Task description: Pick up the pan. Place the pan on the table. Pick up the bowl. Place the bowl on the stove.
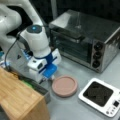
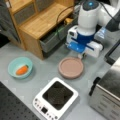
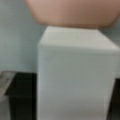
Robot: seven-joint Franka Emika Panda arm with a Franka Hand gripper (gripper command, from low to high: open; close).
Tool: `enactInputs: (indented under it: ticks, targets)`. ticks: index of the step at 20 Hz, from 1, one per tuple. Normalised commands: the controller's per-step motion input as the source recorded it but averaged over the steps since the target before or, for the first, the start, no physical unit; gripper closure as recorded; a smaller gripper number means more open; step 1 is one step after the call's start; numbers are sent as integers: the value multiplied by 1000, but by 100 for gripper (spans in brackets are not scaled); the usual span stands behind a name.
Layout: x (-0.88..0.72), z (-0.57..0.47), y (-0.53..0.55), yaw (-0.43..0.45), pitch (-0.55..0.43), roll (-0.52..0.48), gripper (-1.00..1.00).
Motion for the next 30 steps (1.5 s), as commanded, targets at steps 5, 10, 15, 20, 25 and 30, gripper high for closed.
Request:
enactInputs:
  ticks: [5, 10, 15, 20, 25, 30]
  targets:
    - [135, -6, -16, 108, 8, -104, -100]
    - [134, 66, -33, 113, 23, -95, -100]
    - [134, 90, -32, 111, 31, -87, -100]
    - [149, 131, -5, 94, 55, -93, -100]
    - [163, 192, 30, 82, 101, -93, -100]
    - [208, 273, 47, 51, 194, -83, -100]
